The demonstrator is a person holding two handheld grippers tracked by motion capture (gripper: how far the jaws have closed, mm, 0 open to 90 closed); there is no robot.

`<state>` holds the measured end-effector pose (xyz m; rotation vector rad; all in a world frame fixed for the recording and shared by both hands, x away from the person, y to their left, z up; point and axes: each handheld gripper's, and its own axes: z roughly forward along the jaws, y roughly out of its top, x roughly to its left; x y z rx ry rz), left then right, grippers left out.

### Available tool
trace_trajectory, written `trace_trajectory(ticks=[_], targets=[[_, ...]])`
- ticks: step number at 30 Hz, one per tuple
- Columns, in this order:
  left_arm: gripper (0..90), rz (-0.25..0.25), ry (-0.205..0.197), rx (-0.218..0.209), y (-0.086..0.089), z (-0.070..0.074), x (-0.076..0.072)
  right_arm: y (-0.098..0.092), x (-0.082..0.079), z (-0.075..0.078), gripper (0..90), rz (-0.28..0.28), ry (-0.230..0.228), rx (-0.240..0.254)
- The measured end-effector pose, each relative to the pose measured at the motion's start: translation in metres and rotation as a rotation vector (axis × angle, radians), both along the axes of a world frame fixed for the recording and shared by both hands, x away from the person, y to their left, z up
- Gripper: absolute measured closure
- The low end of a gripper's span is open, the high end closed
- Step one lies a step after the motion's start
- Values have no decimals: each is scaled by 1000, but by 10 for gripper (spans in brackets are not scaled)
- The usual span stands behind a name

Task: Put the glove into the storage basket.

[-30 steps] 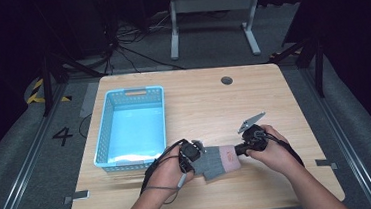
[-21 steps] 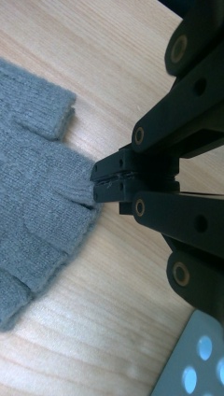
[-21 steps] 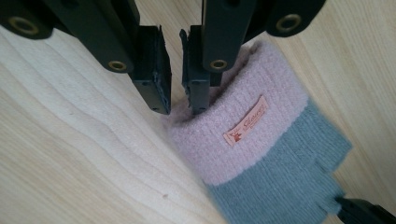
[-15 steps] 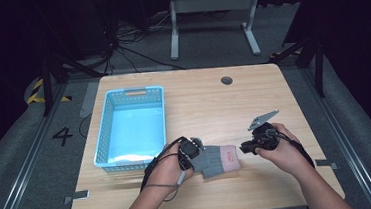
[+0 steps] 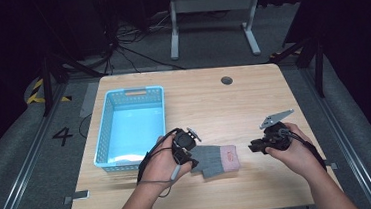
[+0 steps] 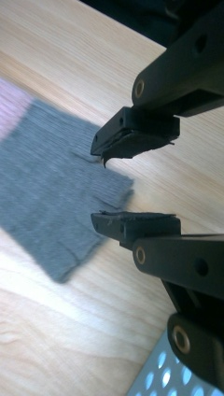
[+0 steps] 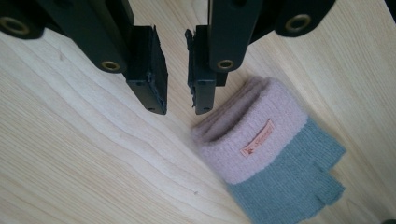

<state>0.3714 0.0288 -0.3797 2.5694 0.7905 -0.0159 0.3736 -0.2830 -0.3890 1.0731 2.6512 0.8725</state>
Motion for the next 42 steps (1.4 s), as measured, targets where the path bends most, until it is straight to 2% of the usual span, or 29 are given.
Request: trace_trajectory(ticks=[3,5,12,13,16,19,22,24,26,31,34,35,39,42], targets=[[583,-4,-8,-27,-1,4,0,-5,0,1,731,-12,-1,4],[569,13,9,-60,-3,5,0,-8,-1,1,705,-22,-3,10],[564,3,-2,-94,-10,7,1,-16,-5,1,674,-45,-9,13],[564,-14,-24,-91,-13,8,3,-19,-7,1,663,-58,-14,11],[553,-31,-35,-99,-16,7,4,-23,-8,1,652,-68,-17,9],[490,-77,-74,-89,-21,-2,7,-28,-10,0,647,-82,-17,17],[458,-79,-81,-79,-25,-5,10,-30,-11,0,646,-83,-13,15],[468,-77,-72,-70,-27,-8,11,-30,-11,-1,646,-85,-11,17],[448,-65,-61,-87,-30,-13,14,-30,-11,-2,657,-81,10,25],[364,-62,-66,-84,-35,-22,17,-29,-11,-2,658,-79,19,31],[348,-54,-70,-90,-40,-29,17,-28,-11,-3,661,-78,23,32],[307,-48,-64,-83,-44,-35,17,-27,-11,-4,661,-77,34,35],[274,-53,-57,-80,-48,-41,18,-26,-11,-5,660,-74,41,39],[262,-63,-68,-62,-53,-45,18,-25,-10,-5,656,-73,45,41]])
